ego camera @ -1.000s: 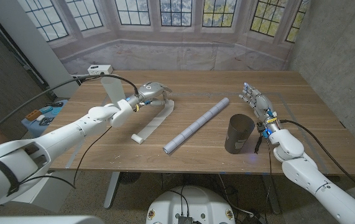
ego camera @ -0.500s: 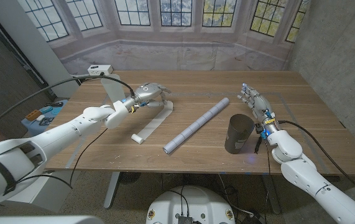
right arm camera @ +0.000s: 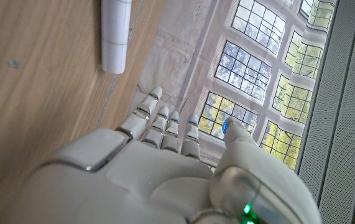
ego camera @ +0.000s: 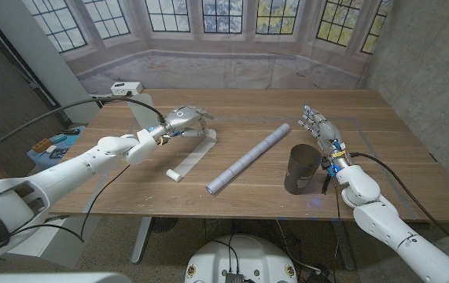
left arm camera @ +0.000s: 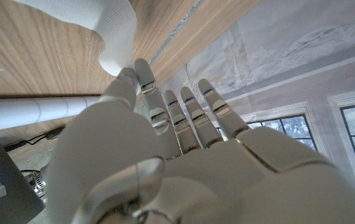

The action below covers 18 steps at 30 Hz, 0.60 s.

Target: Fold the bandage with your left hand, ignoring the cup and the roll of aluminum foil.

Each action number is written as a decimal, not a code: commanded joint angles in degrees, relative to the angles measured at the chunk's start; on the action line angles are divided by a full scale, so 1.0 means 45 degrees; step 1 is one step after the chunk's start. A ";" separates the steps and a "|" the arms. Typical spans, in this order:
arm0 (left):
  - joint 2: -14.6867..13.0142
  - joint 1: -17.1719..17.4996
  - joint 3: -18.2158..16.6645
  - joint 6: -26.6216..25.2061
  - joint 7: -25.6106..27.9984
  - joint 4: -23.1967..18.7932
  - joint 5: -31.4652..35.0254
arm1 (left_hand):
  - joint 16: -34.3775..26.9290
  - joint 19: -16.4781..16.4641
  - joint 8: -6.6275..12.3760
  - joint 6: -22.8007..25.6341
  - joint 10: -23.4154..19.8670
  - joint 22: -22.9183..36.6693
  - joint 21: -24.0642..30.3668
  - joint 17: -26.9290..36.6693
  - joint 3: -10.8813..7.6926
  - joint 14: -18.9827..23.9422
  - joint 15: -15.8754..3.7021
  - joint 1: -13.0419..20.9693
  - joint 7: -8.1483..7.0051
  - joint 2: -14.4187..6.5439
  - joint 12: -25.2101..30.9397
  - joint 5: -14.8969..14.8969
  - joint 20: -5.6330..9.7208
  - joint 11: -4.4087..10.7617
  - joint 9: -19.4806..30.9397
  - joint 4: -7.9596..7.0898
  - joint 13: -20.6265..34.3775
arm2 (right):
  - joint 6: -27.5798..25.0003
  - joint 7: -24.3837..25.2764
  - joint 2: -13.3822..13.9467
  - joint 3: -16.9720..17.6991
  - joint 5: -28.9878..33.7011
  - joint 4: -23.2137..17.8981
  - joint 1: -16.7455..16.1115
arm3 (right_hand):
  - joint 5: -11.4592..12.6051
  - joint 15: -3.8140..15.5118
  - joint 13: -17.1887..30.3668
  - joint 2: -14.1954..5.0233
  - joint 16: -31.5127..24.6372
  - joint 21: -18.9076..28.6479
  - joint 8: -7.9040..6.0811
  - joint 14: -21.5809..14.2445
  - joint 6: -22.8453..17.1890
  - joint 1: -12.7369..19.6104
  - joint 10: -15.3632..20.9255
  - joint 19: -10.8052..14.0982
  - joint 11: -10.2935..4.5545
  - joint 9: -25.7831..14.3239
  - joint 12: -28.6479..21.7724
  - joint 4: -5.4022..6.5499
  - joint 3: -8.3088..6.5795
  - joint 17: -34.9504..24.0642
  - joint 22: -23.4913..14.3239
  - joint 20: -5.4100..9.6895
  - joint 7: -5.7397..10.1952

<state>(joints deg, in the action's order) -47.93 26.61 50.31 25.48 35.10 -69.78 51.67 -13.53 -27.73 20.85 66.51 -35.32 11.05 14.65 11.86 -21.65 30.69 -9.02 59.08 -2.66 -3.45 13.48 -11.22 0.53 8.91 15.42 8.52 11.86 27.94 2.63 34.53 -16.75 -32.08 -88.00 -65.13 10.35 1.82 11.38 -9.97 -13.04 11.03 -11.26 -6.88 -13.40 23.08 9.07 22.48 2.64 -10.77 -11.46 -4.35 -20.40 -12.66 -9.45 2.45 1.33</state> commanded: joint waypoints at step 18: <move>-0.0687 0.0677 -0.0652 0.0820 0.0855 -0.0290 0.0150 | 0.0056 0.0025 0.0105 -0.0044 -0.0086 0.0023 0.0028 0.0080 -0.0070 0.0051 -0.0114 -0.0120 0.0004 -0.0033 -0.0111 0.0043 0.0103 -0.0059 -0.0055 -0.0003 0.0052 | -0.0478 0.0338 -0.0005 -0.0228 0.0313 -0.0367 0.0102 | -0.0064 -0.0049 0.0018 0.0019 -0.0046 0.0005 0.0026 -0.0055 -0.0119 -0.0108 -0.0011 0.0066 0.0063 -0.0040 -0.0029 -0.0064 -0.0072 -0.0079 -0.0060 0.0407 -0.0031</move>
<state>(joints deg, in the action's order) -49.97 28.88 48.18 27.60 37.84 -71.08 52.06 -13.53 -27.70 20.85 66.51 -35.31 11.05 14.65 12.14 -21.65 30.91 -9.22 59.08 -2.66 -3.45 13.14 -11.22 0.55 8.91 15.15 8.52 11.85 26.83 3.51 34.36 -17.43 -31.16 -88.88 -64.85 10.36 1.82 11.38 -9.97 -13.04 11.03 -11.26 -6.88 -13.40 23.08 9.07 22.47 2.64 -10.77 -11.46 -4.46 -20.51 -12.93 -9.45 2.45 1.34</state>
